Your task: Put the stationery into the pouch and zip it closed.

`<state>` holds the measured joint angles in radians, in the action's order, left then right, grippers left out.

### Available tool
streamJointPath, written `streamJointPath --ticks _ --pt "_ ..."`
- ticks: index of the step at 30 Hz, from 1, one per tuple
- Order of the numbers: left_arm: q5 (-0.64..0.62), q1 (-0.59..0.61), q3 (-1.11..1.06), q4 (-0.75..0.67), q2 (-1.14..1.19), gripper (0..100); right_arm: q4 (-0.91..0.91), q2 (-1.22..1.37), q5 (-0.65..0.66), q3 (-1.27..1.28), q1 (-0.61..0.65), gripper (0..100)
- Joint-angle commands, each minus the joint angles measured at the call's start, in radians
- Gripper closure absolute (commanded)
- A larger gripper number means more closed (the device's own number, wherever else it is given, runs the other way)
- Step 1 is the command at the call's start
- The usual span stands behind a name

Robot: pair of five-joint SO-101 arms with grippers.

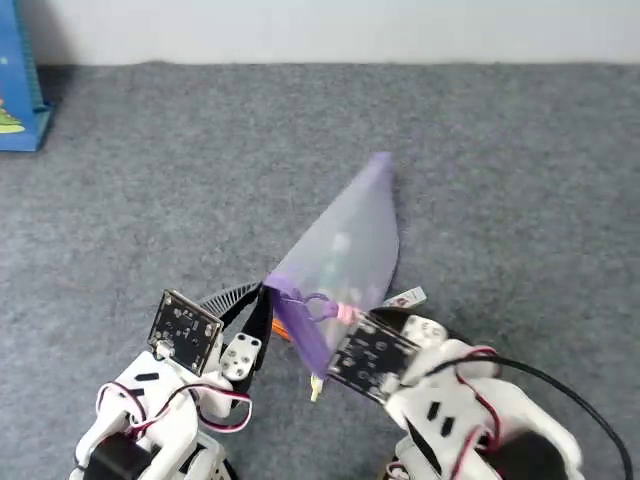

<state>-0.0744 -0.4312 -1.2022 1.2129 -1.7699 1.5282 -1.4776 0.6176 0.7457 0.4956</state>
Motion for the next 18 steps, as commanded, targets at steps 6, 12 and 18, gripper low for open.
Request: streamJointPath --ticks 6,12,18 --pt "0.054 0.005 -0.054 0.021 -0.003 99 0.028 -0.120 0.041 -0.003 -0.222 98.9" --pt "0.140 -0.003 -0.054 0.029 -0.003 93 0.102 -0.128 0.032 -0.003 -0.127 98.9" --pt "0.029 -0.005 -0.048 0.052 -0.005 65 0.096 -0.128 -0.006 -0.003 -0.105 98.9"
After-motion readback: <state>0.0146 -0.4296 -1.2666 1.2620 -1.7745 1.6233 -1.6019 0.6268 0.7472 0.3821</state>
